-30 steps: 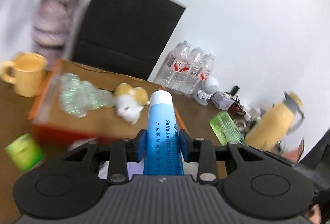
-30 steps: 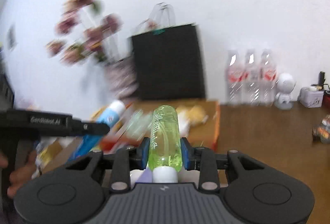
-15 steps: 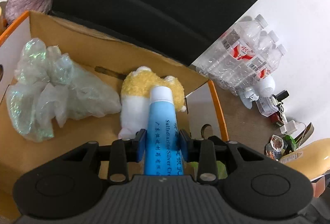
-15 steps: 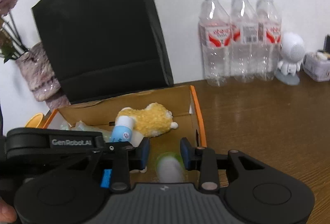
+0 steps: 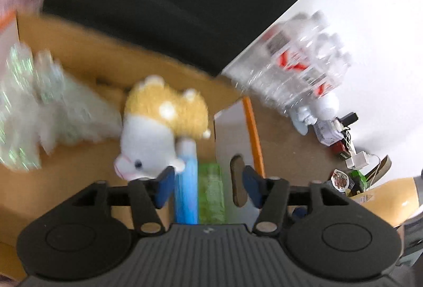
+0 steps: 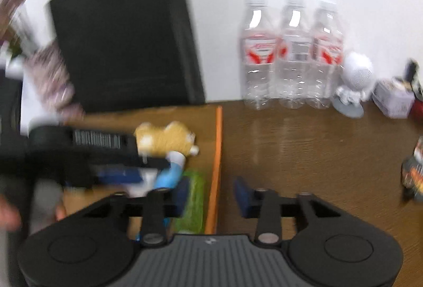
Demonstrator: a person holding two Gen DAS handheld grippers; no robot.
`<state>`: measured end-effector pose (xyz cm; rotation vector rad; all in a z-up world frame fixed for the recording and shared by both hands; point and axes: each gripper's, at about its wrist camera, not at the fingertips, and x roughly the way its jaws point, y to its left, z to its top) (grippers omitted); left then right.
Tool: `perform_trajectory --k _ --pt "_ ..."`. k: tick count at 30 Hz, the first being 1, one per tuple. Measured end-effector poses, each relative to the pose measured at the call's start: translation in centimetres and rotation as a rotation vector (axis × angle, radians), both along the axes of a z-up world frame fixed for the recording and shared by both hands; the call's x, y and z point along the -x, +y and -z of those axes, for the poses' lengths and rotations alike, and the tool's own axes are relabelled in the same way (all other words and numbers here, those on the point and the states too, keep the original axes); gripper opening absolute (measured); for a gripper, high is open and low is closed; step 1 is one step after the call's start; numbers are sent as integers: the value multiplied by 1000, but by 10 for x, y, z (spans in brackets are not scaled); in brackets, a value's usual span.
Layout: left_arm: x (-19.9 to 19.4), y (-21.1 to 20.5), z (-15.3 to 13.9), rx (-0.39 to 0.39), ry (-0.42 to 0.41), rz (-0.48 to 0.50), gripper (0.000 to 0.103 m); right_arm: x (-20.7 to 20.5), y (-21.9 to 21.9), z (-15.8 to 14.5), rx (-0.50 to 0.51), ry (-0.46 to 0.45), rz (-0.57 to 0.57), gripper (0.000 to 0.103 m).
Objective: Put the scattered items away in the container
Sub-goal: 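Carry tube and bottle into the box and open both tools, then withdraw both tools from the box back over the table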
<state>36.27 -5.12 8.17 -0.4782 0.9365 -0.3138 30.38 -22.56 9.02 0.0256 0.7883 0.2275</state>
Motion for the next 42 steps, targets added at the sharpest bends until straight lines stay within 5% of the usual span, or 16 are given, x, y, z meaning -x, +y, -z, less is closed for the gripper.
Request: perform_trajectory --k 6,8,10,13,20,28,42 --pt "23 -1 -16 -133 -27 47 65 -1 15 5 -13 83 -75 26" --pt "32 1 -19 -194 -33 43 72 -2 15 8 -51 119 -75 26" --pt "39 5 -23 -246 -38 20 96 -1 14 9 -86 144 -69 26" --pt "58 8 -34 -346 -71 28 98 8 13 5 -98 163 -57 27" --pt "113 15 -57 -547 -137 45 103 41 23 -18 -98 143 -59 47" --pt "161 41 -76 -536 -160 -1 103 79 43 -39 -72 106 -90 61" --pt "223 54 -79 -543 -222 -51 103 137 58 -46 -46 42 -122 70"
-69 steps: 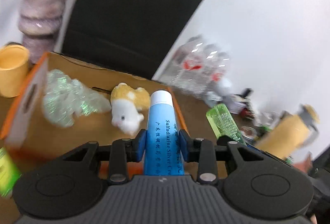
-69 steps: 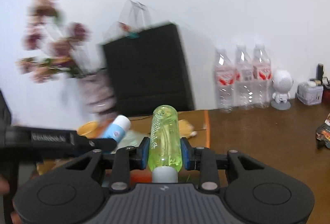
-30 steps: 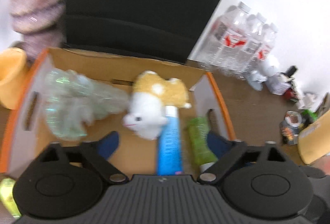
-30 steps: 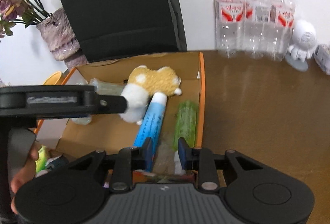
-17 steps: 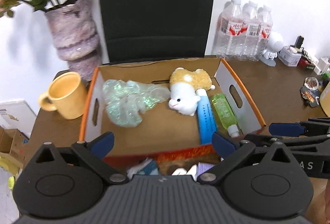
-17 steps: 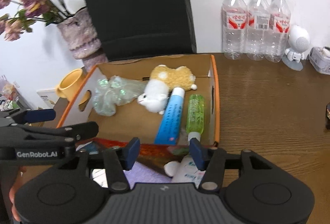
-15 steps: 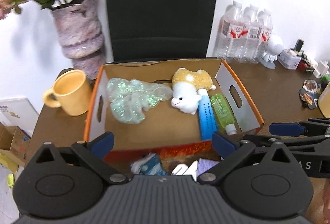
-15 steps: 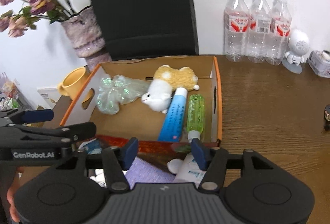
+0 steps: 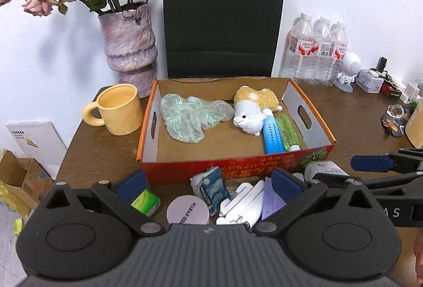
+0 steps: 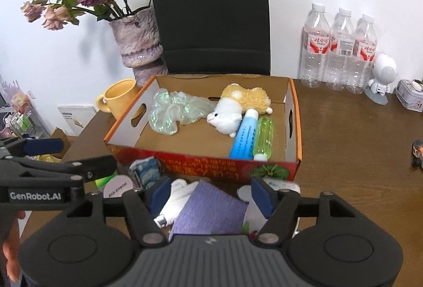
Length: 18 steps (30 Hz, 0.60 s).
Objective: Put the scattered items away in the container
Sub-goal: 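Withdraw both tools from the box back over the table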
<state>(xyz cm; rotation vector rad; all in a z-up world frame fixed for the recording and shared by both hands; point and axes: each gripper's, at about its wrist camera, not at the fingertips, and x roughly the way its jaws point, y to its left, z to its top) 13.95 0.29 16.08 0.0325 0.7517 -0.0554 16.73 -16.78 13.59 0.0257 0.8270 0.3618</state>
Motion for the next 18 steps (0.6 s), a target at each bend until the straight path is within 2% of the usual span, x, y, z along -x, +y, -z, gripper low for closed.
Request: perform_trajectory --k 5,10,12,13,18 --pt "40 -2 -2 30 -77 3 103 30 -4 7 -6 -29 -6 75" --pt "104 11 17 113 -174 -8 103 90 -7 15 36 -178 -23 84" --pt "125 19 40 145 -191 -18 103 117 -10 29 30 -232 -35 87" --pt "133 21 52 150 -195 -23 103 128 -12 39 26 -246 -39 92" --pt "161 19 105 93 -186 -34 103 162 -11 102 100 -236 -2 92"
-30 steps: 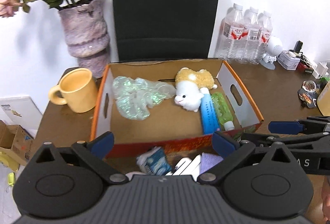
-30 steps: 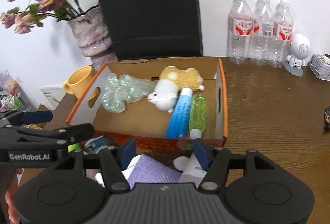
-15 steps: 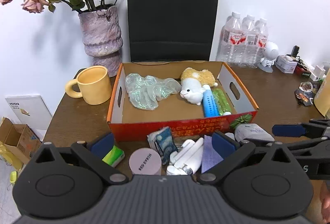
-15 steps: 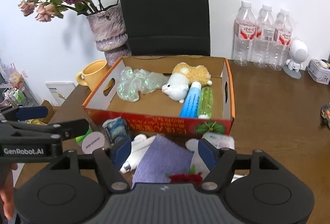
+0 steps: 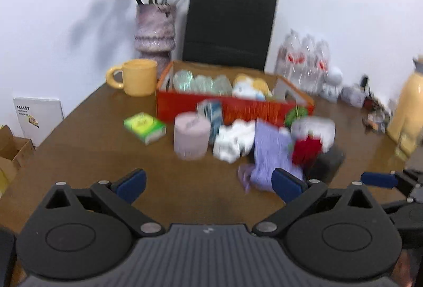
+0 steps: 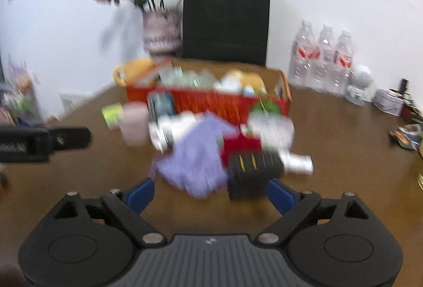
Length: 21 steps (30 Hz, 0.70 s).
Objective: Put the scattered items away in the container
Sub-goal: 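Withdraw both tools from the box back over the table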
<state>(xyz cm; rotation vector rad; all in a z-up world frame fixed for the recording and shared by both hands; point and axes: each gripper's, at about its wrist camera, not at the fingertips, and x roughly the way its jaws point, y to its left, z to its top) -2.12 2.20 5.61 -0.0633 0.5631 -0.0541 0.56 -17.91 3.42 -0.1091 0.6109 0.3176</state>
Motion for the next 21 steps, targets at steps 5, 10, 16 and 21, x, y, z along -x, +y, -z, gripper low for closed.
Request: perform_trajectory --k 5,10,16,21 --pt "0 -6 28 -42 21 19 103 9 -4 26 -55 29 12 92" --pt "-6 -10 38 -58 44 8 103 5 -3 34 -77 50 52 92" --pt "-12 -12 50 -68 92 16 103 -1 -4 44 -66 70 75 92" --pt "-15 -11 54 -100 112 -2 103 -4 0 46 -35 77 81 98"
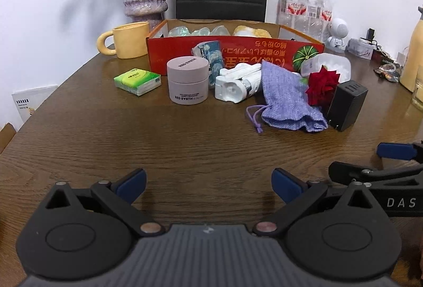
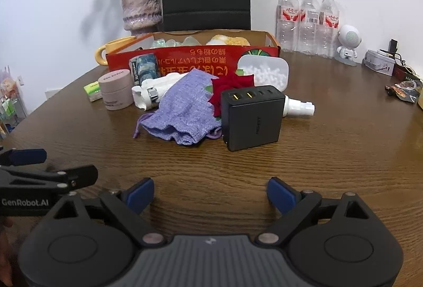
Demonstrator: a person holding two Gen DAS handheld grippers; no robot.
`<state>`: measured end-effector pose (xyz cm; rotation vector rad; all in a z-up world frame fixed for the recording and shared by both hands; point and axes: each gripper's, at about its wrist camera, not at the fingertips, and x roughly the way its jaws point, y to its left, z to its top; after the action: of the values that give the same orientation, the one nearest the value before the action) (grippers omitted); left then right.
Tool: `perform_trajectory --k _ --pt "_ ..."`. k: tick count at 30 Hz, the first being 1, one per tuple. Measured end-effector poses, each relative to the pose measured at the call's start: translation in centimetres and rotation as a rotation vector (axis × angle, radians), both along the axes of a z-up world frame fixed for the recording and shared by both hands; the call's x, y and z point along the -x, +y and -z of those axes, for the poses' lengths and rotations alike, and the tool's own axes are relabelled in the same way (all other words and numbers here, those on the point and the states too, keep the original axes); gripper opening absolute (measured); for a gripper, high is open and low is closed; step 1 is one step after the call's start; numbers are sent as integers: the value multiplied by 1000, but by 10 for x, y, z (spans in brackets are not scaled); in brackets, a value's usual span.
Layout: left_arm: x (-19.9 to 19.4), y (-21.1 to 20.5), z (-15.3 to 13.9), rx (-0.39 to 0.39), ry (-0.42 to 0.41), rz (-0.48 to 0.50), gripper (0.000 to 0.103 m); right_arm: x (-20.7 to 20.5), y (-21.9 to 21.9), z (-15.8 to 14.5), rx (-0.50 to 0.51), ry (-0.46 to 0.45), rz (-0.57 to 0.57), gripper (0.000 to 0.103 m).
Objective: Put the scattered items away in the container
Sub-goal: 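Withdraw both tools from the box back over the table, then grasp the pink cream jar with the left tool while the right tool grasps the black charger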
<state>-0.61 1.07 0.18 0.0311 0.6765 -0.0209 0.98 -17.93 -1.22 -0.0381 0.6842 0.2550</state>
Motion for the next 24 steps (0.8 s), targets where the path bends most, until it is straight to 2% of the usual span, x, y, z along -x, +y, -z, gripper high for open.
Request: perform_trajectory --k 1,20,24 --pt "-2 0 1 -6 11 1 103 -1 2 1 16 7 3 103" --pt "-8 1 0 3 13 24 103 -2 5 1 26 9 -16 103" --pt "-37 12 -15 33 -33 57 103 -7 -8 -4 -51 -12 21 96"
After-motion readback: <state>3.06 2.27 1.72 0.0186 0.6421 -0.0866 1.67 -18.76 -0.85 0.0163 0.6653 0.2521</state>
